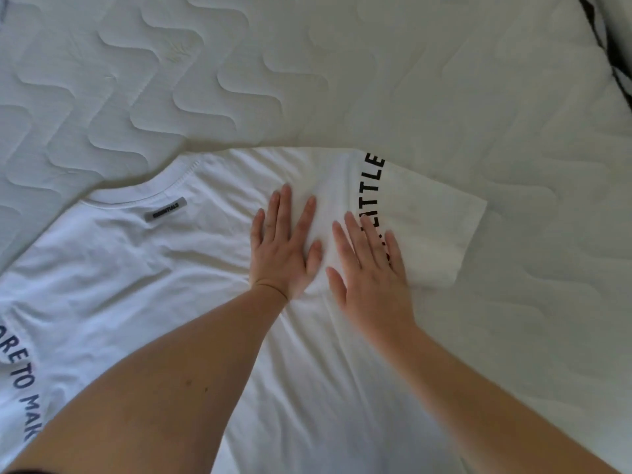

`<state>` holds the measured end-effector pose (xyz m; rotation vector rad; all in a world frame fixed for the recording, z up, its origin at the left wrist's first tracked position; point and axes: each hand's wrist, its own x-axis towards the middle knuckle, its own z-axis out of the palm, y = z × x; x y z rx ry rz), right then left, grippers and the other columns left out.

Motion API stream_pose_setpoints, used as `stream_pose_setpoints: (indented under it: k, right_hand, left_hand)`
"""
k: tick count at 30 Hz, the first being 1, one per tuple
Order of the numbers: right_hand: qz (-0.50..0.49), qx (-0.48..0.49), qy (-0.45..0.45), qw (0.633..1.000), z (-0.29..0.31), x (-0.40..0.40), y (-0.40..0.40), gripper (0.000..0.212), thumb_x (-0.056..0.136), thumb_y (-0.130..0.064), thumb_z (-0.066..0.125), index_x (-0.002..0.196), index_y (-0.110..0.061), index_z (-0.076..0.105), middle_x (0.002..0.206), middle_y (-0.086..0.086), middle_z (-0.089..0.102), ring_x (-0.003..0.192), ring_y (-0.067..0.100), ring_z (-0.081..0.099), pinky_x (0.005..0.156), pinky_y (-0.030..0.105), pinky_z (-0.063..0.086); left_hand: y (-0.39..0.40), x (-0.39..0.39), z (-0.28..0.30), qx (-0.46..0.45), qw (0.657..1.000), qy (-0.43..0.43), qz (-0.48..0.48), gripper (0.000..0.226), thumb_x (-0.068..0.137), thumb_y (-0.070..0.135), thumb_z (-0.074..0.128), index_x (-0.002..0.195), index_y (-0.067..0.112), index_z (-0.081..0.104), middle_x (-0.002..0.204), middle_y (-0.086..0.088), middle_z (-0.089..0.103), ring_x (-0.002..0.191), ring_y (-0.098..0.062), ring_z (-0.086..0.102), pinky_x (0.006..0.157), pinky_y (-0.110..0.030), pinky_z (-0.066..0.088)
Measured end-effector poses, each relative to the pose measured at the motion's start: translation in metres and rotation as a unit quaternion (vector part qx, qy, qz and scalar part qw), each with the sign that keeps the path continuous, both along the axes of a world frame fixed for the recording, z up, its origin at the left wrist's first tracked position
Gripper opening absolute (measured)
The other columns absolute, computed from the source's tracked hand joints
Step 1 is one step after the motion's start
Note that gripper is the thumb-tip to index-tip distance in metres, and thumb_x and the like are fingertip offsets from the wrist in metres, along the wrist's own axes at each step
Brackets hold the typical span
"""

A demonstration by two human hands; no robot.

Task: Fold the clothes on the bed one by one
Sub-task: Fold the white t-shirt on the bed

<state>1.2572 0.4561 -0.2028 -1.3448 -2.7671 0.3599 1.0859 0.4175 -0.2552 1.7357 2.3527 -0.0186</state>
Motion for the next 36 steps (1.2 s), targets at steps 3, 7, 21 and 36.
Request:
stream_pose_setpoints:
  k: [3,7,21,36]
  right_hand:
    - [-0.026,0.004,-0.053,0.998,-0.017,0.041,-0.020,0.060,0.100,-0.044,0.043,0.153,-0.018,0.031,0.161,0.003,0.023,0.149,0.020,0.021,0.119,0.047,0.023]
    - [-0.065,-0.021,-0.075,0.995,-0.021,0.070,-0.023,0.069,0.099,-0.051,0.037,0.156,-0.016,0.021,0.164,0.003,0.014,0.151,0.018,0.013,0.121,0.046,0.017]
    - [-0.227,-0.143,-0.012,0.963,0.036,0.132,-0.075,0.051,0.092,-0.040,0.059,0.137,-0.016,0.051,0.140,0.007,0.049,0.129,0.030,0.045,0.101,0.041,0.035]
    - [-0.272,-0.335,-0.072,0.899,0.049,0.187,-0.168,0.030,0.087,-0.040,0.067,0.097,-0.021,0.045,0.101,0.004,0.063,0.096,0.030,0.061,0.074,0.038,0.042]
  left_hand:
    - [-0.002,0.001,-0.002,0.009,1.000,-0.001,-0.002,0.067,0.096,0.055,0.018,0.157,0.031,0.004,0.165,-0.010,-0.005,0.152,-0.024,-0.005,0.121,-0.047,0.005]
    - [0.000,-0.001,-0.002,0.010,1.000,-0.003,0.001,0.066,0.097,0.055,0.020,0.157,0.032,0.003,0.165,-0.009,-0.006,0.152,-0.024,-0.006,0.121,-0.044,0.000]
    - [0.012,-0.012,0.017,-0.092,0.994,-0.051,-0.010,0.069,0.095,0.060,0.020,0.153,0.039,-0.012,0.162,0.001,-0.023,0.148,-0.015,-0.022,0.119,-0.040,-0.011]
    - [-0.064,0.175,0.080,-0.085,0.848,0.010,-0.524,0.056,0.089,0.040,0.061,0.141,0.028,0.043,0.155,-0.001,0.032,0.147,-0.020,0.022,0.119,-0.048,-0.007]
